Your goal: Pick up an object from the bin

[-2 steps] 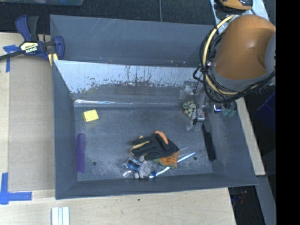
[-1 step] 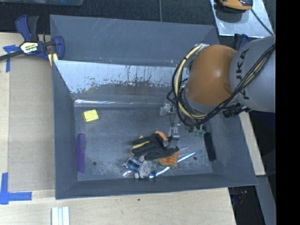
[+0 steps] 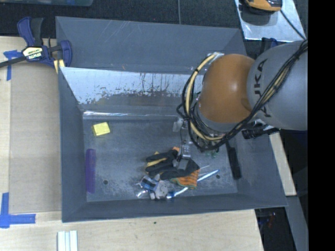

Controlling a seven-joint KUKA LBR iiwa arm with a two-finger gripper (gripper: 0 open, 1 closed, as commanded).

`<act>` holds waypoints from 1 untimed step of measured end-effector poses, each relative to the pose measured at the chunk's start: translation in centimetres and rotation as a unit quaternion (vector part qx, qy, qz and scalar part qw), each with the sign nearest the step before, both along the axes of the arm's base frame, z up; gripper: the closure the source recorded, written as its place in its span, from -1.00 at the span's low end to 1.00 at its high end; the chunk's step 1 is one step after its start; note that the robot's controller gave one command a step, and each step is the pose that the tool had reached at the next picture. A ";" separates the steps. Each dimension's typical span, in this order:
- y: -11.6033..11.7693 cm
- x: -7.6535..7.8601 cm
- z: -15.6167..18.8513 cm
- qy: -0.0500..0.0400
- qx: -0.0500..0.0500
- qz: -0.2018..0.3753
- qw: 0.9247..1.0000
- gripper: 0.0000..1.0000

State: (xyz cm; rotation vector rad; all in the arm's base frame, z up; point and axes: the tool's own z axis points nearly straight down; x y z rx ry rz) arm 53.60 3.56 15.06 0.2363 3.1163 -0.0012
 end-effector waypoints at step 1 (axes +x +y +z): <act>0.3 -1.7 -1.7 0.004 0.002 -0.097 0.995 -1.00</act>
Offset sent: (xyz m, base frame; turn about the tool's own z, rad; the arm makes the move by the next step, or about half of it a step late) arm -0.0359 0.0292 -0.0806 0.2073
